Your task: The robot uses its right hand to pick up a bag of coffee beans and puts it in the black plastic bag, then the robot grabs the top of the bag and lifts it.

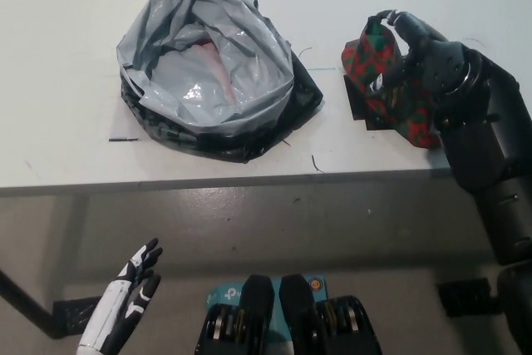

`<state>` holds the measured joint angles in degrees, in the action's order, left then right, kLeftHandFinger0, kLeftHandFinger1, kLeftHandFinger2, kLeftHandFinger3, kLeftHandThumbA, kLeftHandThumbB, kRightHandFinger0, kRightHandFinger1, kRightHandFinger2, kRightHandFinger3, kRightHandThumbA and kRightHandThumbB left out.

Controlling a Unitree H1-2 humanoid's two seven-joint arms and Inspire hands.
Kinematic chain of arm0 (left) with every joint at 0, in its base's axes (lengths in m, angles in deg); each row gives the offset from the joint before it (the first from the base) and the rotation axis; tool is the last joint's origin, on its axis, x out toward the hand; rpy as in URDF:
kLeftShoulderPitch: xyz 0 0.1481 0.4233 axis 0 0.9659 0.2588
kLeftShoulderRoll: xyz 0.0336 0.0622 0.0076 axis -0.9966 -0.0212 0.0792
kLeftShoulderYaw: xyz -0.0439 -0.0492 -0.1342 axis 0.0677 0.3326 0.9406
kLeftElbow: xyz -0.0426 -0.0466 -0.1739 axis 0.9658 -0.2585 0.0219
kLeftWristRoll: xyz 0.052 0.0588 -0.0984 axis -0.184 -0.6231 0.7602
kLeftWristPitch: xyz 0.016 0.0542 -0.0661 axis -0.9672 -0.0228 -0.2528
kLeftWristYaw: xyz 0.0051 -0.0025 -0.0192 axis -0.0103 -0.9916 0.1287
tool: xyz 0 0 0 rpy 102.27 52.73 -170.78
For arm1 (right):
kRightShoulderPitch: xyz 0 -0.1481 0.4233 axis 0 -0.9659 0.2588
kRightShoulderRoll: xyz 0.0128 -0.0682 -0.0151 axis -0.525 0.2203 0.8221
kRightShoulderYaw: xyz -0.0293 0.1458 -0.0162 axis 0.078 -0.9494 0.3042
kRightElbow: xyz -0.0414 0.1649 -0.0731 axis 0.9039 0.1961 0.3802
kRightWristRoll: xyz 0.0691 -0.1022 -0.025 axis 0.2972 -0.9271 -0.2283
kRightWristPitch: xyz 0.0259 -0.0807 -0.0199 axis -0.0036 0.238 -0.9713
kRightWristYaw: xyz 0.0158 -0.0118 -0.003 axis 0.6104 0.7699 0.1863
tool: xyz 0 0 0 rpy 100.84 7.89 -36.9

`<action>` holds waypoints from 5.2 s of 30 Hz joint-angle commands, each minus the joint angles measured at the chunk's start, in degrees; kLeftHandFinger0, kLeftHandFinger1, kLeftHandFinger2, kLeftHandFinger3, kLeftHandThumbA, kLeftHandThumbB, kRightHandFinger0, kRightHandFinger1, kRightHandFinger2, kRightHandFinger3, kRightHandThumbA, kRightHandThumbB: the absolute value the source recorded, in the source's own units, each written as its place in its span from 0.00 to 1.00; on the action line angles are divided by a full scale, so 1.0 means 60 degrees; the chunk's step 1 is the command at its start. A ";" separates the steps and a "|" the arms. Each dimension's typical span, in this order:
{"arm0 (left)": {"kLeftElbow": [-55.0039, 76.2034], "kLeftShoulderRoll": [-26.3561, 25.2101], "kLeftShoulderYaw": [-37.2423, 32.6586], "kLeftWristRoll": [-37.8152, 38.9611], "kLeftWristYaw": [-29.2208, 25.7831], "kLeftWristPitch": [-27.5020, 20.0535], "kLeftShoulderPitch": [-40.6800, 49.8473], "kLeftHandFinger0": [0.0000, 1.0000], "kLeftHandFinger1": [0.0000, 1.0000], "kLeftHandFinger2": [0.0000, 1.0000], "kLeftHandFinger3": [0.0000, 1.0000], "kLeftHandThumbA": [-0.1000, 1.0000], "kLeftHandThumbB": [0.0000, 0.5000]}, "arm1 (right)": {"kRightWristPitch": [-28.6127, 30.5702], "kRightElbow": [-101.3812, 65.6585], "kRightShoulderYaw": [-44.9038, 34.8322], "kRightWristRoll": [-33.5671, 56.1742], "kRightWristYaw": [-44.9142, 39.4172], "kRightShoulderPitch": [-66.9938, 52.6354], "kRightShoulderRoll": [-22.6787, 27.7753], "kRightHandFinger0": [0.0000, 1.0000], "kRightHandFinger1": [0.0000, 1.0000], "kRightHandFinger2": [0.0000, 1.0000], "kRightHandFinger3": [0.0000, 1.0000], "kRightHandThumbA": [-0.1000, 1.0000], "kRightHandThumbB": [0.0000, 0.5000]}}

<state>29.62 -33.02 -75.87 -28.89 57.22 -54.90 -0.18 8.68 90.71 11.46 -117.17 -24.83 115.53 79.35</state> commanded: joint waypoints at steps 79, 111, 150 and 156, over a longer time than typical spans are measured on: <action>0.0497 -0.0449 -0.0171 -0.0170 0.0443 -0.0210 -0.0443 1.00 1.00 1.00 1.00 0.59 0.51 | 0.1821 0.4058 -0.2467 0.2919 0.4050 0.0512 0.0101 0.04 0.18 0.34 0.36 0.23 0.42; 0.0419 -0.0585 -0.0256 -0.0264 0.0528 -0.0235 -0.0526 1.00 1.00 1.00 1.00 0.37 0.47 | -0.0085 0.3673 -0.9380 1.0366 0.0336 0.0819 -0.1130 0.00 0.24 0.63 0.85 0.17 0.19; 0.0346 -0.0754 -0.0433 -0.0391 0.0546 -0.0128 -0.0601 1.00 1.00 1.00 1.00 0.38 0.50 | -0.0085 0.0584 -0.3728 1.2916 0.1635 0.2213 -0.1383 0.00 0.30 0.61 0.72 0.00 0.25; 0.0310 -0.0703 -0.0440 -0.0344 0.0551 -0.0155 -0.0585 1.00 1.00 1.00 1.00 0.37 0.50 | -0.0085 0.1298 -0.2745 1.2329 0.1773 0.2932 -0.1541 0.00 0.26 0.58 0.74 0.04 0.22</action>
<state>29.62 -35.70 -78.42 -30.63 59.37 -55.36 -3.00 8.05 98.73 -9.00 -46.05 -11.52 123.80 70.20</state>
